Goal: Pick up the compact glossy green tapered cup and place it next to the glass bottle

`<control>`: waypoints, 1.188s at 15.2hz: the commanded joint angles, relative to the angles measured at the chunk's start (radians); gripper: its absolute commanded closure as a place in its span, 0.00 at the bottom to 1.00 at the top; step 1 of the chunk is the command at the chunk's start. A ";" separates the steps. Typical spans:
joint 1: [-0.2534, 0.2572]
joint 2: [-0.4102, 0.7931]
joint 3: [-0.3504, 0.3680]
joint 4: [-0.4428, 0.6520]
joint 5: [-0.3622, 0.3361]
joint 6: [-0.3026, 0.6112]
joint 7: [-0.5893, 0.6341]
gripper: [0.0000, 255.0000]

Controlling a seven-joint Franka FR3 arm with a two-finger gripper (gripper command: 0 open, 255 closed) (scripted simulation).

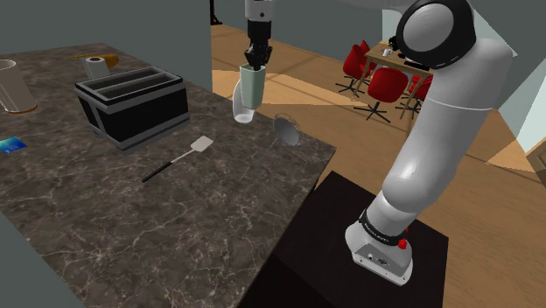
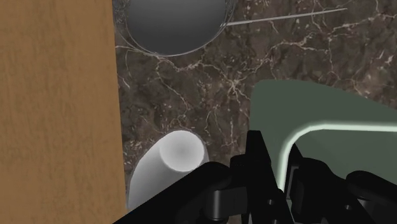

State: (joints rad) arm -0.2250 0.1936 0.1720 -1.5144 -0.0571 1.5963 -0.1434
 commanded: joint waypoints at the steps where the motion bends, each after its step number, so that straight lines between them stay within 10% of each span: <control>1: 0.000 -0.004 0.000 -0.030 0.001 0.027 0.001 1.00; 18: -0.003 0.014 -0.002 -0.235 -0.005 0.250 0.010 1.00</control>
State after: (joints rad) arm -0.2278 0.2033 0.1700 -1.7438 -0.0608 1.8350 -0.1338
